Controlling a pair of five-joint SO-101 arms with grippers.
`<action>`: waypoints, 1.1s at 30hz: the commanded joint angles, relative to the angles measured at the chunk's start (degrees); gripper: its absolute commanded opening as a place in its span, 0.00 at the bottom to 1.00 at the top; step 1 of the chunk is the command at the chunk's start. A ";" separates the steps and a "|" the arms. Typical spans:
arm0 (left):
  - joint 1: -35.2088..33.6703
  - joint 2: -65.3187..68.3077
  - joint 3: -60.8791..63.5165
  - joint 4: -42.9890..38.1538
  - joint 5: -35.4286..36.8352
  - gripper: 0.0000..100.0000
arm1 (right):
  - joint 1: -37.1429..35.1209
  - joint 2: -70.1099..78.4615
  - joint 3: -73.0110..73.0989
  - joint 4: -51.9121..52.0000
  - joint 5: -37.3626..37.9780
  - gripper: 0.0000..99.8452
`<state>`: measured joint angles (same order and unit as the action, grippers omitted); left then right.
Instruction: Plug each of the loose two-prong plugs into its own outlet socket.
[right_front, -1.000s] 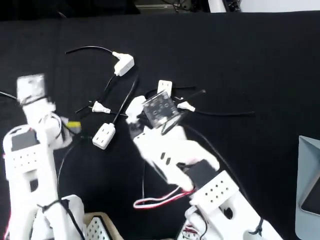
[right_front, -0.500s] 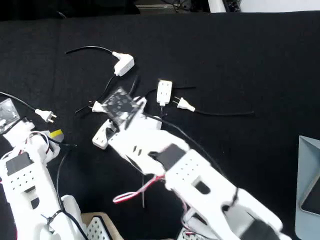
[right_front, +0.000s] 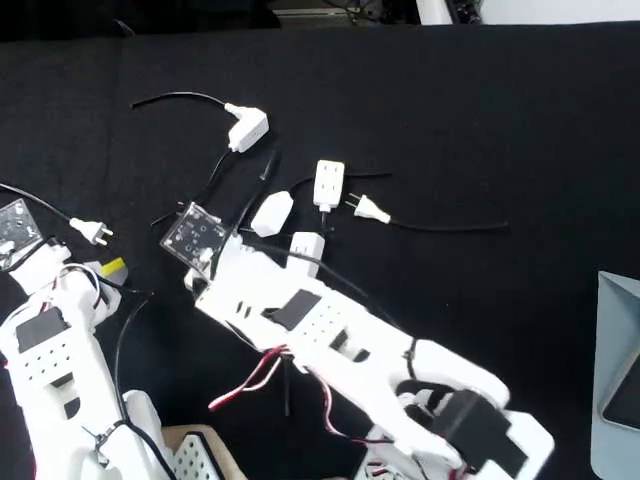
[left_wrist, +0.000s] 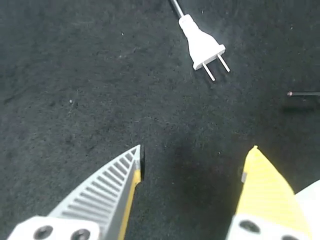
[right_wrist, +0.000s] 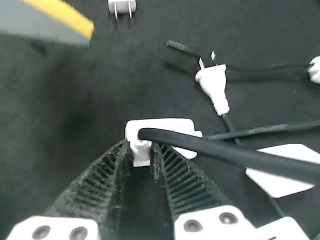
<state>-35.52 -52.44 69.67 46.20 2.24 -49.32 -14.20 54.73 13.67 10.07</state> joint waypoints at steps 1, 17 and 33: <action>-0.57 -0.97 -0.57 -0.88 0.53 0.32 | -0.44 1.71 -2.95 -1.32 0.35 0.01; -0.57 -0.97 -0.48 -0.88 0.53 0.32 | -0.53 3.12 -3.30 -3.78 0.00 0.01; -0.66 -0.97 -0.48 -0.88 0.53 0.32 | -0.35 9.80 -4.97 -3.69 0.18 0.01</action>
<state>-35.52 -52.44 69.67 46.20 2.24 -49.41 -5.67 52.09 10.59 10.07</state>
